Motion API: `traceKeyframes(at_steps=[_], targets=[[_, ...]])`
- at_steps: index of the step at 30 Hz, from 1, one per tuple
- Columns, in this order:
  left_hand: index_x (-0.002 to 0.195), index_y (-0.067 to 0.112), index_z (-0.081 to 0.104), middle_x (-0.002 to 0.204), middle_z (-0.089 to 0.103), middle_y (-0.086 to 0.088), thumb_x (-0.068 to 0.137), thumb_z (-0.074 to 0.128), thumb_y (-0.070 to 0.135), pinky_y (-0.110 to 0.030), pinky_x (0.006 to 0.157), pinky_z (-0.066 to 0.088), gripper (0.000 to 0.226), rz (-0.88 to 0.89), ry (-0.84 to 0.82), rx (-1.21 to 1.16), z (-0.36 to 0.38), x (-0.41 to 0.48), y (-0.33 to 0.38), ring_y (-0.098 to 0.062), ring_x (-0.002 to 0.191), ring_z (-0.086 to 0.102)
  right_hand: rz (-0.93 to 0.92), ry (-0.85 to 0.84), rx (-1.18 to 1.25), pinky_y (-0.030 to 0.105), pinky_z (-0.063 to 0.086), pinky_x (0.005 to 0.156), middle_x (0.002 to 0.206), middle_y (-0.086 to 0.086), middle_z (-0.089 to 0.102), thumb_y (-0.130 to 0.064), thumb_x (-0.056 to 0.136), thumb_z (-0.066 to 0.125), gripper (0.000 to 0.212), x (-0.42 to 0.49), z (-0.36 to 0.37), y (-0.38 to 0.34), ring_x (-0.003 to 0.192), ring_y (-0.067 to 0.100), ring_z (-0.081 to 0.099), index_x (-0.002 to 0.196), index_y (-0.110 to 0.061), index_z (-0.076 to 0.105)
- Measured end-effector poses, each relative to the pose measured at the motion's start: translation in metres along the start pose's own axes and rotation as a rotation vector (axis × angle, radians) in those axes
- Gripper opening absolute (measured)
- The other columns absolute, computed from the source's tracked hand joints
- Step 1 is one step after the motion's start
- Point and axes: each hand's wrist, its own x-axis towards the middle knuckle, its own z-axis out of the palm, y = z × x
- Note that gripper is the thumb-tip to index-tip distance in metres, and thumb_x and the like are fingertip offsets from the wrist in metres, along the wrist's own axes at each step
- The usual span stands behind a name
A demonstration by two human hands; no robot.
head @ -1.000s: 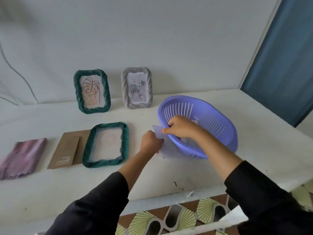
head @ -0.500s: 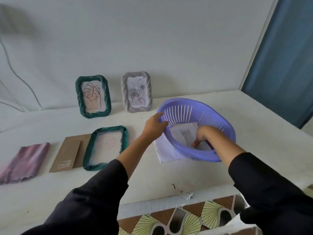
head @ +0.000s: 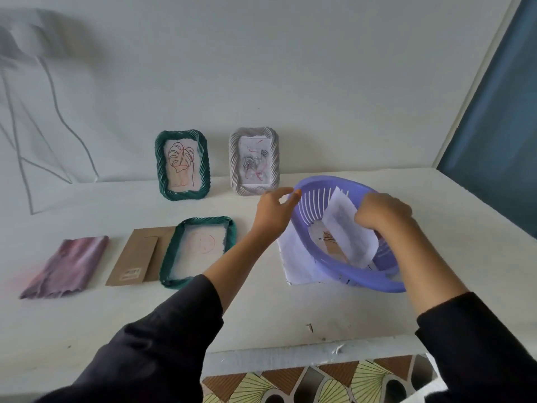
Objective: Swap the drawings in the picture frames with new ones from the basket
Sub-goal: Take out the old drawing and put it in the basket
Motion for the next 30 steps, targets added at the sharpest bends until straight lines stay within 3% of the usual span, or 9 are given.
traceKeyframes(at_steps=[2, 5, 9, 11, 15, 20, 24, 28, 30], targets=[[0.101, 0.016, 0.062, 0.094, 0.058, -0.004, 0.094, 0.046, 0.042, -0.027, 0.077, 0.041, 0.031, -0.015, -0.066, -0.198, -0.011, -0.006, 0.012, -0.019, 0.084, 0.054, -0.120, 0.202, 0.117, 0.033, 0.041, 0.080, 0.118, 0.015, 0.058, -0.022, 0.092, 0.045, 0.021, -0.026, -0.023, -0.019, 0.103, 0.033, 0.056, 0.102, -0.008, 0.055], [0.110, 0.014, 0.059, 0.091, 0.062, -0.003, 0.095, 0.039, 0.049, -0.025, 0.073, 0.051, 0.043, -0.165, -0.231, -0.497, -0.030, -0.011, 0.020, -0.017, 0.078, 0.061, -0.322, 0.377, 0.114, 0.033, 0.038, 0.074, 0.110, 0.017, 0.062, -0.021, 0.090, 0.047, 0.018, -0.060, -0.032, -0.063, 0.100, 0.037, 0.058, 0.095, -0.009, 0.059], [0.068, 0.009, 0.051, 0.038, 0.050, 0.008, 0.097, 0.040, 0.015, -0.012, 0.041, 0.039, 0.031, -0.242, -0.149, -0.577, -0.060, -0.008, -0.004, -0.005, 0.037, 0.047, -0.528, 0.345, 0.043, 0.033, 0.042, 0.082, 0.115, 0.014, 0.063, -0.018, 0.091, 0.044, 0.027, -0.069, -0.002, -0.129, 0.108, 0.034, 0.058, 0.111, -0.008, 0.060], [0.059, 0.009, 0.045, 0.032, 0.046, 0.006, 0.092, 0.041, -0.001, -0.016, 0.044, 0.033, 0.034, -0.319, -0.044, -0.520, -0.083, -0.007, -0.025, -0.013, 0.041, 0.043, -0.596, 0.269, 0.075, 0.032, 0.038, 0.079, 0.116, 0.015, 0.060, -0.026, 0.093, 0.042, 0.031, -0.060, 0.016, -0.150, 0.110, 0.034, 0.056, 0.110, -0.008, 0.062], [0.102, -0.007, 0.060, 0.086, 0.063, -0.016, 0.093, 0.045, 0.003, -0.038, 0.075, 0.052, 0.021, -0.446, -0.005, -0.391, -0.128, -0.004, -0.071, -0.028, 0.080, 0.060, -0.515, 0.066, 0.442, 0.037, 0.043, 0.091, 0.127, 0.016, 0.049, -0.041, 0.094, 0.041, 0.040, -0.023, 0.057, -0.174, 0.118, 0.033, 0.049, 0.120, -0.015, 0.055], [0.108, -0.008, 0.055, 0.103, 0.058, -0.020, 0.095, 0.044, 0.008, -0.046, 0.090, 0.050, 0.024, -0.523, -0.093, -0.304, -0.149, -0.007, -0.108, -0.034, 0.096, 0.057, -0.191, -0.234, 0.978, 0.027, 0.045, 0.055, 0.104, 0.017, 0.060, -0.008, 0.083, 0.063, 0.049, -0.005, 0.107, -0.194, 0.067, 0.023, 0.056, 0.128, -0.009, 0.044], [0.075, 0.009, 0.053, 0.072, 0.051, -0.003, 0.091, 0.055, 0.023, -0.024, 0.056, 0.041, 0.022, -0.416, 0.001, 0.119, -0.156, -0.005, -0.130, -0.016, 0.063, 0.049, -0.163, -0.090, 0.857, 0.029, 0.049, 0.072, 0.108, 0.016, 0.064, -0.006, 0.076, 0.068, 0.038, -0.004, 0.125, -0.206, 0.088, 0.029, 0.062, 0.112, -0.008, 0.056], [0.129, 0.008, 0.046, 0.125, 0.047, -0.014, 0.088, 0.059, 0.027, -0.038, 0.098, 0.044, 0.047, -0.390, 0.041, 0.324, -0.168, -0.006, -0.142, -0.031, 0.116, 0.048, -0.259, -0.016, 0.735, 0.022, 0.040, 0.072, 0.100, 0.015, 0.068, -0.008, 0.076, 0.071, 0.027, -0.007, 0.126, -0.210, 0.096, 0.029, 0.062, 0.102, -0.003, 0.066], [0.129, 0.007, 0.047, 0.124, 0.051, -0.014, 0.086, 0.061, 0.025, -0.038, 0.096, 0.047, 0.049, -0.390, -0.036, 0.358, -0.169, -0.008, -0.145, -0.030, 0.112, 0.051, -0.293, 0.007, 0.679, 0.022, 0.042, 0.074, 0.099, 0.015, 0.069, -0.008, 0.076, 0.071, 0.028, -0.009, 0.127, -0.211, 0.095, 0.029, 0.063, 0.103, -0.003, 0.066]])
